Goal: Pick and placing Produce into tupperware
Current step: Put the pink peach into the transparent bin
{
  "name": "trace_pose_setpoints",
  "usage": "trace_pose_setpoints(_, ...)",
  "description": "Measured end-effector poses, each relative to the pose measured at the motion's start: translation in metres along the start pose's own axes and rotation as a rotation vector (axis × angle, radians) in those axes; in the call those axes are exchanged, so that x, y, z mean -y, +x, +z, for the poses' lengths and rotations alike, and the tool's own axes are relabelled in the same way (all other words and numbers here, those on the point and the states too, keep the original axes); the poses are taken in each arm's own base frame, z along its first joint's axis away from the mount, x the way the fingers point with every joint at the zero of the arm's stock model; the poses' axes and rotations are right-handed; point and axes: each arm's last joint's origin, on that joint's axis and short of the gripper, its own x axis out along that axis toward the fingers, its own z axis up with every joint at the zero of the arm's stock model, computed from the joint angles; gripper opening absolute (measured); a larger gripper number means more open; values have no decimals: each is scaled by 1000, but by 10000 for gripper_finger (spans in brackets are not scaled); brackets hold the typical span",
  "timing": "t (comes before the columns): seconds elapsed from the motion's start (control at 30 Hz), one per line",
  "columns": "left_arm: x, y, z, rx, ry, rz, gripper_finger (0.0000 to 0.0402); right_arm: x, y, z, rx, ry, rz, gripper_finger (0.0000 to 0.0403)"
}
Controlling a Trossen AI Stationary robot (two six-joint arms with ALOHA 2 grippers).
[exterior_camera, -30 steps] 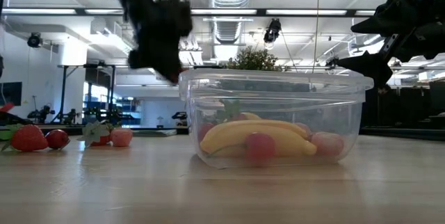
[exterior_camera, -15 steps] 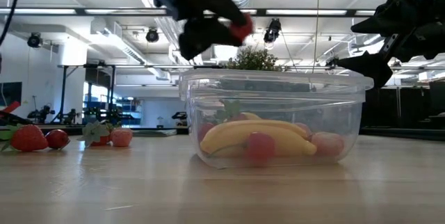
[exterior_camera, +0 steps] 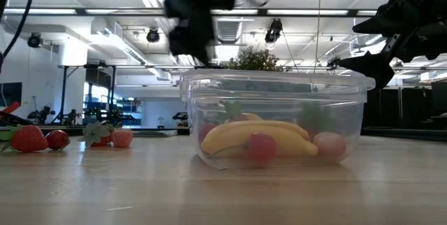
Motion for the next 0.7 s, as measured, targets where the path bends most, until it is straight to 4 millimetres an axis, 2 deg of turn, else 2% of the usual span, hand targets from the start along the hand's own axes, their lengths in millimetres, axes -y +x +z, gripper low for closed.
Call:
trace_pose_setpoints(0.2, -13, -33, -48, -299, 8, 272, 230, 0, 0, 0, 0, 0, 0, 346)
trace_pose_setpoints(0.33, -17, -40, -69, -313, 139, 309, 231, 0, 0, 0, 0, 0, 0, 350)
trace_pose_setpoints(0.5, -26, -29, -91, -376, 539, 267, 231, 0, 0, 0, 1, 0, 0, 348)
trace_pose_setpoints(0.7, -41, -5, -111, -405, 694, 266, 231, 0, 0, 0, 0, 0, 0, 347)
